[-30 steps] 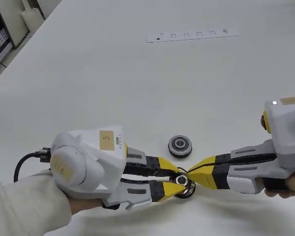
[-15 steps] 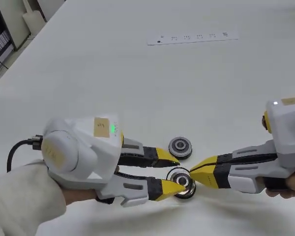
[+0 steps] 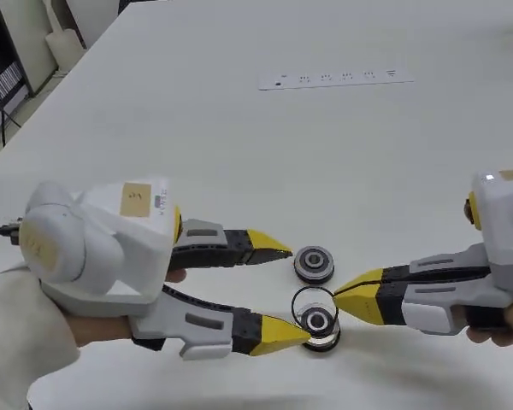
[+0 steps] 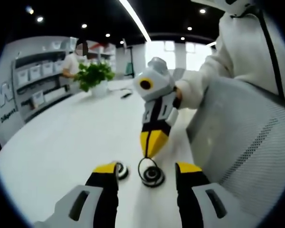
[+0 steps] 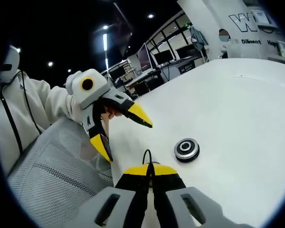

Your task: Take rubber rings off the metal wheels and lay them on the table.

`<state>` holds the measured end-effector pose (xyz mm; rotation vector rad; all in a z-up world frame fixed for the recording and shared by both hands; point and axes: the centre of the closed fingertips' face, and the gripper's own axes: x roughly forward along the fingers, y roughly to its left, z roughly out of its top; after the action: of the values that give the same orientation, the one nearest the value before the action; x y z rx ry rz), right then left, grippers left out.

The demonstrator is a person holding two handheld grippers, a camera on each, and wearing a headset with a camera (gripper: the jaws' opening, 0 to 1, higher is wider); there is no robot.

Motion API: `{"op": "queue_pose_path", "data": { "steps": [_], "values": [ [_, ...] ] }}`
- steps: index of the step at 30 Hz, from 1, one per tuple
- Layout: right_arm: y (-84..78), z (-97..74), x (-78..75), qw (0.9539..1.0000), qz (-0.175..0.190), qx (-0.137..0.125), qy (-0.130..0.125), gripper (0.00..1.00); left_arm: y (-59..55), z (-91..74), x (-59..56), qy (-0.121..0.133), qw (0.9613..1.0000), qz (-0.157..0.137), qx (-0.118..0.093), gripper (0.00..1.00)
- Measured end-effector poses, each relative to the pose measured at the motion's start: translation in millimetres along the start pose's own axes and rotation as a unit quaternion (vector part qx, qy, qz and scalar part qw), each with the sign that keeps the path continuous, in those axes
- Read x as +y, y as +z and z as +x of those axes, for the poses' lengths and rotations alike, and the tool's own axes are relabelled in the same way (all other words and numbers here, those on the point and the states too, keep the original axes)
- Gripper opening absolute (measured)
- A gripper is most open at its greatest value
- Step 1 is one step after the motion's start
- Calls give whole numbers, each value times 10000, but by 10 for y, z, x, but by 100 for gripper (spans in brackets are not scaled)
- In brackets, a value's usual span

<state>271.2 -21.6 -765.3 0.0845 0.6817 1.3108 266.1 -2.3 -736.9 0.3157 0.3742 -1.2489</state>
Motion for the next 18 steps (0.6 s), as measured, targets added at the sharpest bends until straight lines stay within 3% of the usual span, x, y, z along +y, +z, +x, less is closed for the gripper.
{"op": "queue_pose_path", "data": {
  "steps": [5,18],
  "values": [
    [33,-20,16,10000,-31,7,1,0,34,-76,31,55,10000,26,16,57],
    [162,-97,57,9999,-155,-11,-48,0,120,-391,94,347,9992,-40,-172,70]
  ]
}}
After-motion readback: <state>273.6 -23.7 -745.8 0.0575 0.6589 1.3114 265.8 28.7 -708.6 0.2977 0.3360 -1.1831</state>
